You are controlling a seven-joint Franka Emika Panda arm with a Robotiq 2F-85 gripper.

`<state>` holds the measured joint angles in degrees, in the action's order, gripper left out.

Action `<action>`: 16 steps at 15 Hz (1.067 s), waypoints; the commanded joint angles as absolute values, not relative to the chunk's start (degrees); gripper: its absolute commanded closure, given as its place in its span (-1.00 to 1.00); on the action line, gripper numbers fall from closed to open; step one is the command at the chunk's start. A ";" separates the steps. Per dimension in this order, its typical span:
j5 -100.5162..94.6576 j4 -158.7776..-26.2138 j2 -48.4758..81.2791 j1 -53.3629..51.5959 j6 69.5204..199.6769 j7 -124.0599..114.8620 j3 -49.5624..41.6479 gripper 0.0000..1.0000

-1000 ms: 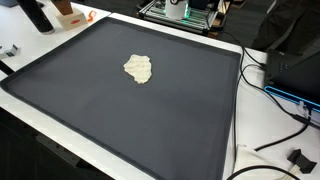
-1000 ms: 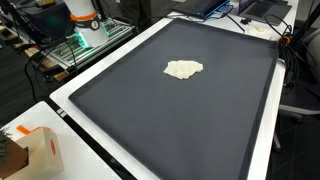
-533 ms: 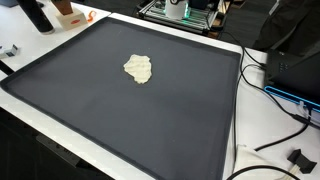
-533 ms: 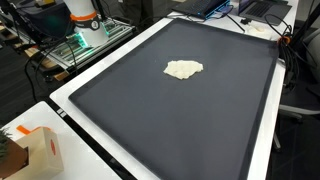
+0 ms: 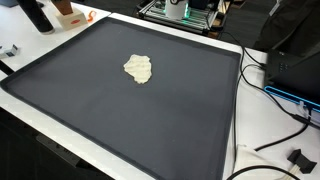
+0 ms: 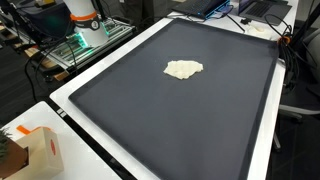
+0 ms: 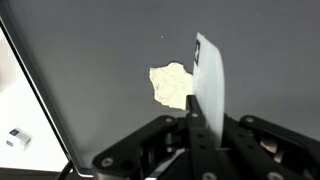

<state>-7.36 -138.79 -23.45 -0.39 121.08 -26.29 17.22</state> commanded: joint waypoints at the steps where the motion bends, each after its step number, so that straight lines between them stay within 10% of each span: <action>1: -10.42 -134.55 -15.35 1.34 122.14 -33.63 16.96 0.98; 16: -16.94 -121.05 6.08 -3.20 112.96 -64.29 8.42 0.98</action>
